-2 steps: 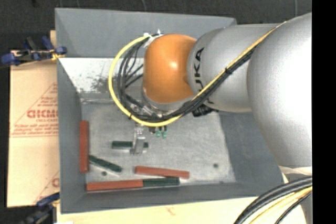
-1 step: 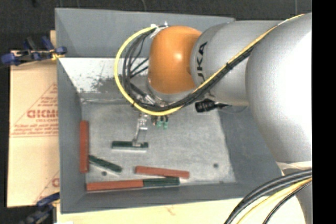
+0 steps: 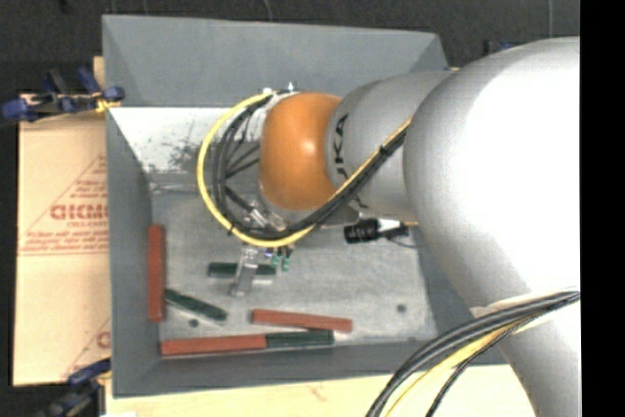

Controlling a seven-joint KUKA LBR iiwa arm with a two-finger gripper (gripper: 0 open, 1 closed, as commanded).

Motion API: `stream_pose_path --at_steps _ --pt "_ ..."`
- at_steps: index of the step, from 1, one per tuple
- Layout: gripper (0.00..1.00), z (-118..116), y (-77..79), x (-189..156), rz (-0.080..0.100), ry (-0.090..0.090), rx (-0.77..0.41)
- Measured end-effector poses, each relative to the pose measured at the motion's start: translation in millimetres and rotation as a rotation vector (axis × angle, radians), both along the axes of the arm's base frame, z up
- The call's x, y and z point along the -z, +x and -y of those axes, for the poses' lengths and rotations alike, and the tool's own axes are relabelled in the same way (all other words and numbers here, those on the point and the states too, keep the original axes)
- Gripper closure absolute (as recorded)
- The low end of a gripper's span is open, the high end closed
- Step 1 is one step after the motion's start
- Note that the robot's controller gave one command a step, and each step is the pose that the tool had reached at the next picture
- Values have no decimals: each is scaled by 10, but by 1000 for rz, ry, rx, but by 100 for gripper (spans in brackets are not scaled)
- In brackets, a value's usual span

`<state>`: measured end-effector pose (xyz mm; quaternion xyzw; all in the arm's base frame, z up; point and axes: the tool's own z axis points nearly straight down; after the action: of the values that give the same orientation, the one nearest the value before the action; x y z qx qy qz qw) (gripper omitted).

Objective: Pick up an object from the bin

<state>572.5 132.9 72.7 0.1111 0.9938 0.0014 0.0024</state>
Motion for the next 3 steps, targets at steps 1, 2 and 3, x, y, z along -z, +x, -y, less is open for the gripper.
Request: stream_pose_path --at_steps 1,2,3 --pt "100 -60 17 31 1 0 11" --pt "100 -68 17 15 0 0 11" --pt "100 -65 6 -23 -5 -1 12"
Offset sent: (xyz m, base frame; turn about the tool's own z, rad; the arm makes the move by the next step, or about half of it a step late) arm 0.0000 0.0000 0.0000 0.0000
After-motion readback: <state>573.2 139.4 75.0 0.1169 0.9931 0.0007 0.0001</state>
